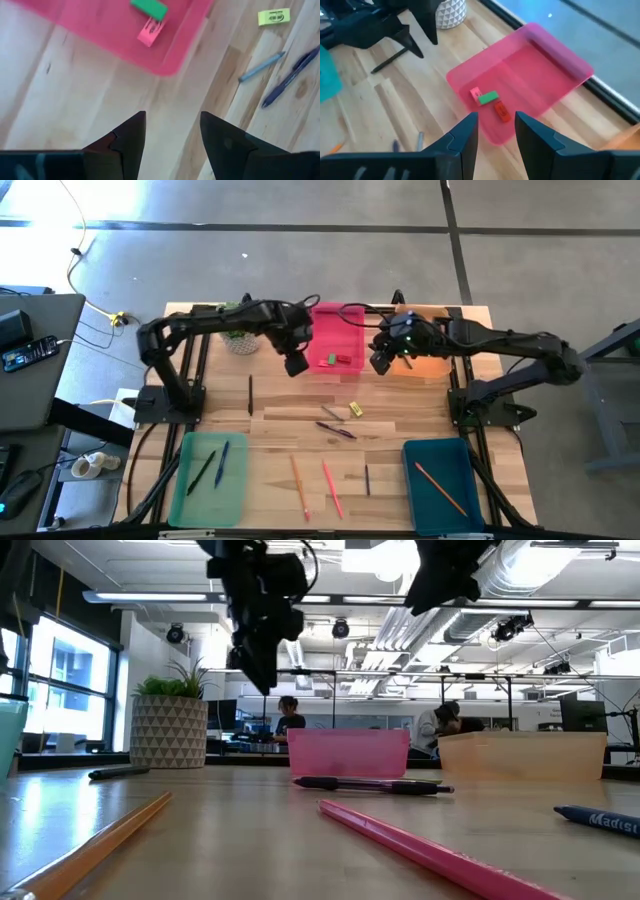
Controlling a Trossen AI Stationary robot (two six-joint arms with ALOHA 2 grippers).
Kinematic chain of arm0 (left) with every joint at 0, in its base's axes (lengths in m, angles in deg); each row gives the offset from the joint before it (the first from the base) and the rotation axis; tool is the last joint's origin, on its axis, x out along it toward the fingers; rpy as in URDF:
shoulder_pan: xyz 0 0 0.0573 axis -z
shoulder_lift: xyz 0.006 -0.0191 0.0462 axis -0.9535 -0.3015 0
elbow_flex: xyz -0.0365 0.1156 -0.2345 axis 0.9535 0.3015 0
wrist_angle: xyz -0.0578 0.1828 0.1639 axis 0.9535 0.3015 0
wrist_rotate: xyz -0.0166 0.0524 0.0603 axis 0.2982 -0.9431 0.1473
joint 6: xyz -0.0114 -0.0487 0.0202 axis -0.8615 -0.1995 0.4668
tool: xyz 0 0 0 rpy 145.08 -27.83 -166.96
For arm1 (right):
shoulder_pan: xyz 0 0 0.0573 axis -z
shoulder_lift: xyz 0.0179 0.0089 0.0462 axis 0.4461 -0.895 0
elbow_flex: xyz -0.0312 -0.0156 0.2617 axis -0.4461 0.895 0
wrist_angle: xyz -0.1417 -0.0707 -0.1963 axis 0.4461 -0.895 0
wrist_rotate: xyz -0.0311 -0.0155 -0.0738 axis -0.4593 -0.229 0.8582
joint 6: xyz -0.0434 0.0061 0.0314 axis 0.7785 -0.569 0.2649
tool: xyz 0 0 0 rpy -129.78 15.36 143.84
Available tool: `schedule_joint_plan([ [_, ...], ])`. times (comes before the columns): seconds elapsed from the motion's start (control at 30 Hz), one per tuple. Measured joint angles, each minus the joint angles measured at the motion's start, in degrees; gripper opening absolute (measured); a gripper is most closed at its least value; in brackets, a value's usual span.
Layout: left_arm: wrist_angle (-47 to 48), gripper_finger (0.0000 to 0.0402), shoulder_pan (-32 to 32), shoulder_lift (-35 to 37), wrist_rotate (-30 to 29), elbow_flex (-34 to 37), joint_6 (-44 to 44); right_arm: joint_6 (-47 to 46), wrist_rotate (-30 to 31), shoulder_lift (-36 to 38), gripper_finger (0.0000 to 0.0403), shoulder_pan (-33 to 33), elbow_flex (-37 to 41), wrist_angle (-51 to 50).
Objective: Sort crayons/erasers/pens/pencils in bins
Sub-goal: Put the black ballpen into the green bin
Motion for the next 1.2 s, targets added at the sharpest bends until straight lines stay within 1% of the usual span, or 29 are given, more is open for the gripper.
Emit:
schedule_joint_plan([
  [0.1, -2.65, 0.0165, 0.57, 3.73, -0.03, 4.67, -3.34, -1.19, -1.96, -1.82, 0.0121, 0.0, -1.25, -1.52],
  [0.23, -3.5, 0.0155, 0.98, 8.24, -1.03, 8.47, -8.65, -2.67, -3.7, -4.8, 0.0121, -0.6, -2.67, -5.1],
  [0.4, -3.13, 0.015, 2.63, 13.53, -4.79, 12.55, -15.51, -3.13, -6.43, -8.96, 0.0121, -2.22, -3.8, -8.44],
  [0.7, -1.86, 0.015, 9.2, 21.75, -9.52, 22.61, -34.0, -2.82, -7.29, -14.39, 0.0121, -5.71, -5.11, -8.52],
  [0.87, -2.08, 0.0147, 13.19, 24.68, -12.24, 28.04, -44.74, -3.1, -7.29, -14.83, 0.0121, -7.04, -5.11, -8.64],
  [1.1, -2.02, 0.0145, 19.0, 25.9, -12.97, 34.66, -57.36, -1.61, -7.27, -14.78, 0.0121, -7.43, -5.11, -8.67],
  [1.2, -2.3, 0.0145, 20.53, 25.92, -13.46, 36.7, -61.92, -0.69, -7.24, -14.78, 0.0121, -7.43, -5.11, -8.67],
])
